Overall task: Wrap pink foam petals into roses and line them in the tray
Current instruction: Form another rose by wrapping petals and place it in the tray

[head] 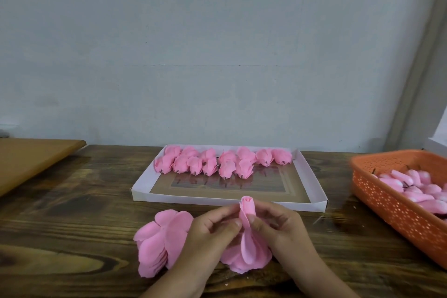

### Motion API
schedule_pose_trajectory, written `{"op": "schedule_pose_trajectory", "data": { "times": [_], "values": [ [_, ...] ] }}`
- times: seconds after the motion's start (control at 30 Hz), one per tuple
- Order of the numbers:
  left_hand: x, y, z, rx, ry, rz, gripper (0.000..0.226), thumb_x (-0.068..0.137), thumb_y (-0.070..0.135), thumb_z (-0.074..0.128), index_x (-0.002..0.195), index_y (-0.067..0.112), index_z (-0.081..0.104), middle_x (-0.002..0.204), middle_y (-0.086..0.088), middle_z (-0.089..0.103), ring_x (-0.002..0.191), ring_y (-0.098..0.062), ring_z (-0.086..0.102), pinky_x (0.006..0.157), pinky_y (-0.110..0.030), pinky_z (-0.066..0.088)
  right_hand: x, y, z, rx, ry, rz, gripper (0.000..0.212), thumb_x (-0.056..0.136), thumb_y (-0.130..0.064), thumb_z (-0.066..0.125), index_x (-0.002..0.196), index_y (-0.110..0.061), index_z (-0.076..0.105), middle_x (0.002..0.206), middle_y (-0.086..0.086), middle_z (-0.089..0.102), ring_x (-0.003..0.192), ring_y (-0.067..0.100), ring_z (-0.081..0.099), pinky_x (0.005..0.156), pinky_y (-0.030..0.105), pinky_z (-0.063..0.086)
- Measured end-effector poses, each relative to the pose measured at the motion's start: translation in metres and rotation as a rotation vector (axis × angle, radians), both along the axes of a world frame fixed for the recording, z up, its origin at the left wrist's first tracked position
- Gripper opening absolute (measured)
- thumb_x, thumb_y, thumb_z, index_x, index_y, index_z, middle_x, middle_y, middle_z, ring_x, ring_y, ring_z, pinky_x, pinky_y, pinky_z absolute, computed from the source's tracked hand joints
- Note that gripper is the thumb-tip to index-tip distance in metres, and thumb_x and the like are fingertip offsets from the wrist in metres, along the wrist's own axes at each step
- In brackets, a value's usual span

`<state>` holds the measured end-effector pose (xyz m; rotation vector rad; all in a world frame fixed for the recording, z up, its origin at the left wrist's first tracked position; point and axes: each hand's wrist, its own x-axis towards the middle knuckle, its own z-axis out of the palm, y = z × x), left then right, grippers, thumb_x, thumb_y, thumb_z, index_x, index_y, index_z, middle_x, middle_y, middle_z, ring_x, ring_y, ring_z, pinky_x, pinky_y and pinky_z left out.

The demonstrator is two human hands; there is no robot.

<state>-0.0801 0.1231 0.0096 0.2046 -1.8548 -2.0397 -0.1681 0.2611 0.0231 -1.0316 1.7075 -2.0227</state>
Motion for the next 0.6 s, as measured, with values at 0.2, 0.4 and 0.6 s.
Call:
{"op": "schedule_pose_trajectory", "data": {
  "times": [0.2, 0.4, 0.6],
  "values": [
    [0.0027, -0.0001, 0.0019, -0.093, 0.035, 0.010, 0.027, 0.091, 0.023, 0.074, 0.118, 0.020, 0.076, 0.113, -0.006, 0.077, 0.112, -0.023, 0.071, 0.095, -0.035, 0.056, 0.0005, -0.0013, -0.0005, 0.004, -0.002, -0.044, 0.022, 0.080, -0.024, 0.071, 0.099, -0.028, 0.080, 0.092, 0.010, 0.077, 0.086, 0.022, 0.072, 0.078, 0.031, 0.058],
    [0.0033, 0.0011, 0.0041, -0.068, 0.039, 0.058, 0.031, 0.081, 0.027, 0.073, 0.110, 0.019, 0.079, 0.106, -0.005, 0.079, 0.105, -0.021, 0.073, 0.088, -0.031, 0.058, -0.0022, 0.0035, 0.0010, 0.054, 0.049, -0.038, 0.018, 0.088, -0.020, 0.068, 0.100, -0.027, 0.080, 0.103, 0.005, 0.075, 0.102, 0.031, 0.067, 0.092, 0.055, 0.051],
    [0.0058, 0.0040, 0.0083, -0.106, 0.011, 0.054, 0.027, 0.086, 0.023, 0.073, 0.111, 0.013, 0.078, 0.102, -0.007, 0.079, 0.101, -0.022, 0.075, 0.088, -0.036, 0.060, -0.0019, 0.0042, 0.0012, 0.044, 0.065, -0.010, 0.016, 0.087, -0.024, 0.070, 0.099, -0.027, 0.080, 0.100, 0.005, 0.077, 0.095, 0.036, 0.068, 0.082, 0.049, 0.055]
  ]
}}
